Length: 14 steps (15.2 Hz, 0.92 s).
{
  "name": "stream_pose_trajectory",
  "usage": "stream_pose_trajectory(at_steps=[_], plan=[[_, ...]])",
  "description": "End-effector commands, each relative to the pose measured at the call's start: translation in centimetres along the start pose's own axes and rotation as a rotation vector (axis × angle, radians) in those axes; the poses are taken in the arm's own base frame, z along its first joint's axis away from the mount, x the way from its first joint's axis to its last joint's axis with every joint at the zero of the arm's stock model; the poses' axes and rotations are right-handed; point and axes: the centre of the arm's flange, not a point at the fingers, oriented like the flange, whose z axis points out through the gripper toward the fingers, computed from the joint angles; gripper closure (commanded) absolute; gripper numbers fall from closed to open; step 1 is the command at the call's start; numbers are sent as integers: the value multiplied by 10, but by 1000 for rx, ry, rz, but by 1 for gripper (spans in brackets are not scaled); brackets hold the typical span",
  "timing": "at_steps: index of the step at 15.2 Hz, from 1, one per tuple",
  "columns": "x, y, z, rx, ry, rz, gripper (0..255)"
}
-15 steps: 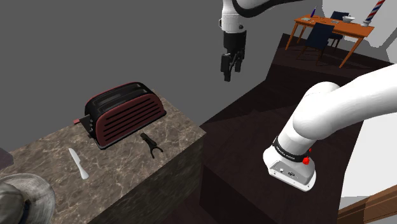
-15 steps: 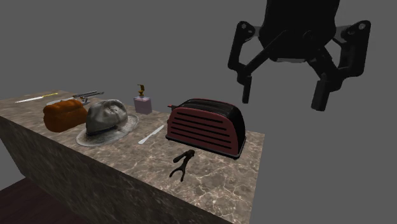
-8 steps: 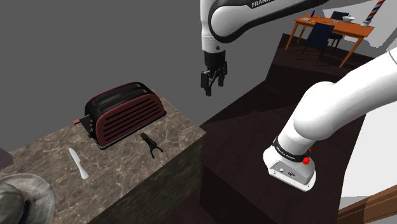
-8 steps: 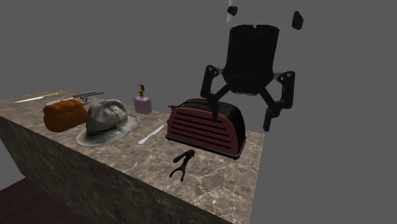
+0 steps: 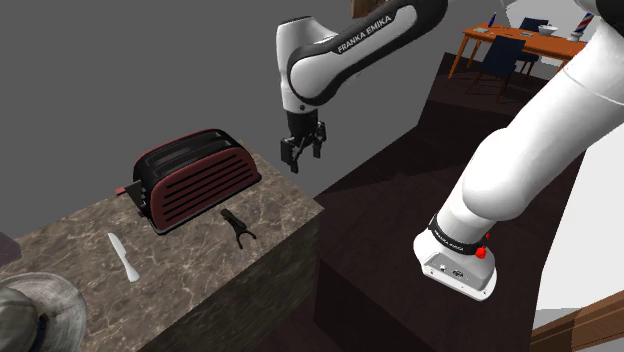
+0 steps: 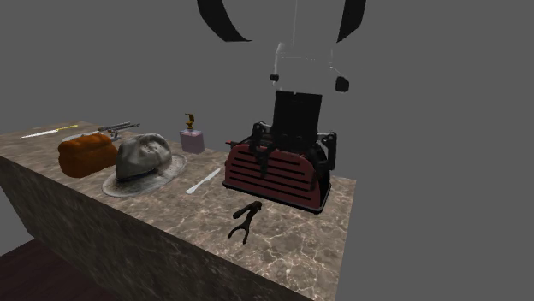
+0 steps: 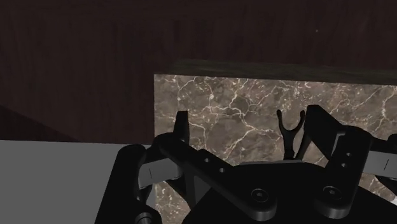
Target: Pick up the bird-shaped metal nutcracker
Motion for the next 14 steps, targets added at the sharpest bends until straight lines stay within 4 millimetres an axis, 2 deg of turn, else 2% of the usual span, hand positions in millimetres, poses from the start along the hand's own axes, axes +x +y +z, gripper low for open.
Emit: stream_pose_trajectory(at_steps=[1,14], plan=[[15,-12,19,6,1,15,0],[120,-95,120,41,9,100,0]])
